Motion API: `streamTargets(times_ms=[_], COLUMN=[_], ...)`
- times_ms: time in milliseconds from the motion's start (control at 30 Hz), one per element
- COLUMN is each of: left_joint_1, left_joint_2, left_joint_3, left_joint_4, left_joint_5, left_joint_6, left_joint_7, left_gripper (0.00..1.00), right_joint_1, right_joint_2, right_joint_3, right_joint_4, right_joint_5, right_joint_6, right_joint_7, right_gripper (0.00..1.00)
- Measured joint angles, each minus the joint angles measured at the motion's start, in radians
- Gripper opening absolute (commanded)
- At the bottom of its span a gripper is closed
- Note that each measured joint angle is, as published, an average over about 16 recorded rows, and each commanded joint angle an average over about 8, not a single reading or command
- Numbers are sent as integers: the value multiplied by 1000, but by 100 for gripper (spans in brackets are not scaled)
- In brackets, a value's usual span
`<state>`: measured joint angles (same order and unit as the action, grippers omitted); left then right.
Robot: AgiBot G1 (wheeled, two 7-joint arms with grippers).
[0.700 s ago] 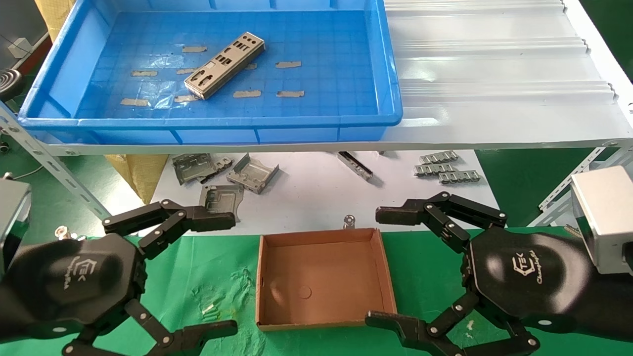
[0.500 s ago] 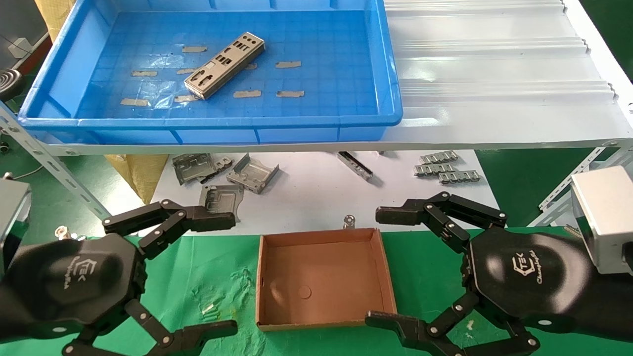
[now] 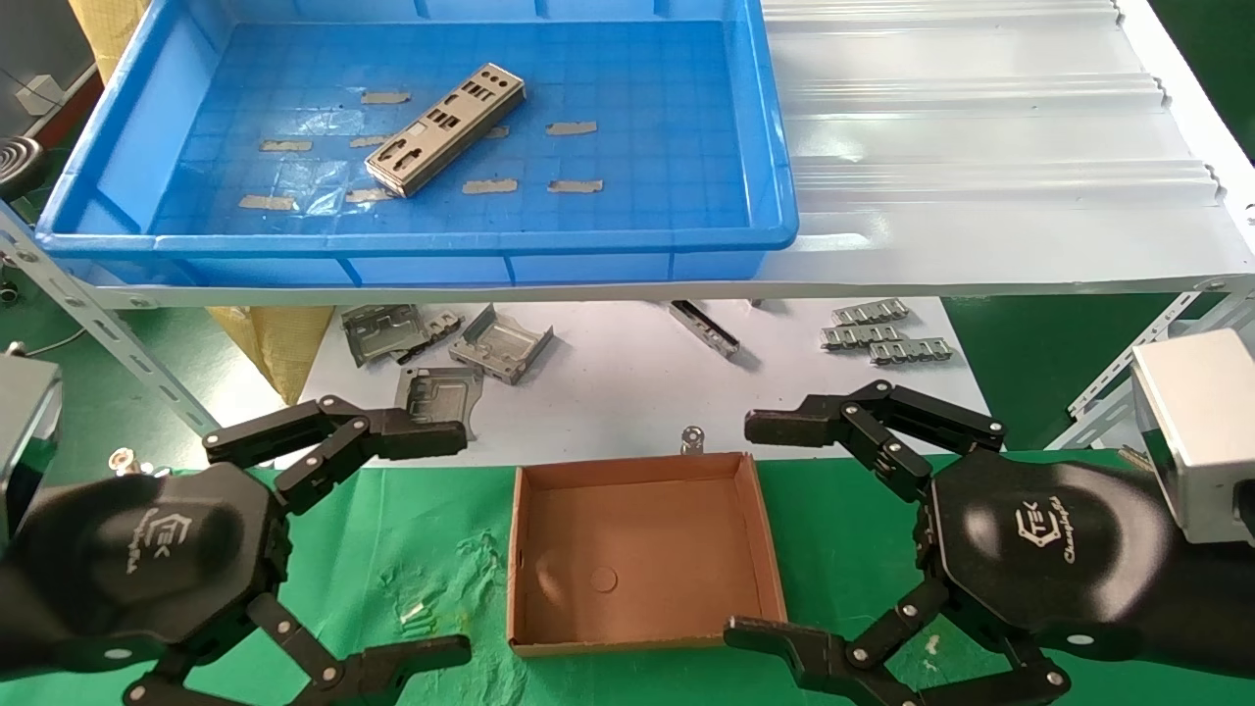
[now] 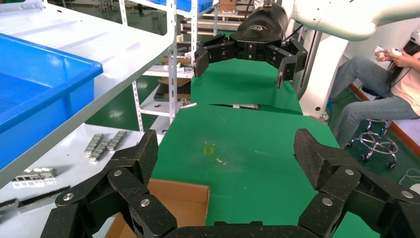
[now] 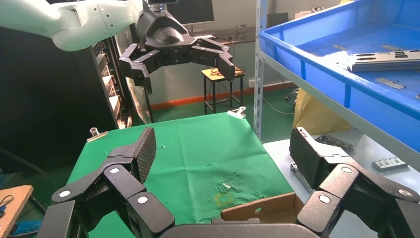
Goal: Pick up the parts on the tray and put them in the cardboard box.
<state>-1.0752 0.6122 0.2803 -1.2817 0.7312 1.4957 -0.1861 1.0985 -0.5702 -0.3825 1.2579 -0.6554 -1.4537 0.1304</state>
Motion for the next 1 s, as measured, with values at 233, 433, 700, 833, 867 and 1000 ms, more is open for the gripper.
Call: streamTargets(times_ms=[233,433,700,833,867,1000], left_joint_1=[0,0,0,0,0,0], left_joint_2=[0,0,0,0,0,0], left_joint_3=[0,0,0,0,0,0], left_joint_4=[0,0,0,0,0,0], left_joint_5=[0,0,0,0,0,0], left_joint_6=[0,0,0,0,0,0], left_joint_7=[0,0,0,0,0,0], left_gripper=[100,100,100,100,100,100], right_joint_1=[0,0,0,0,0,0], right_joint_2=[0,0,0,0,0,0], right_joint_3=[0,0,0,0,0,0], right_joint_4=[0,0,0,0,0,0], right_joint_5=[0,0,0,0,0,0], right_joint_6=[0,0,0,0,0,0], right_joint_7=[0,0,0,0,0,0], right_gripper=[0,0,0,0,0,0])
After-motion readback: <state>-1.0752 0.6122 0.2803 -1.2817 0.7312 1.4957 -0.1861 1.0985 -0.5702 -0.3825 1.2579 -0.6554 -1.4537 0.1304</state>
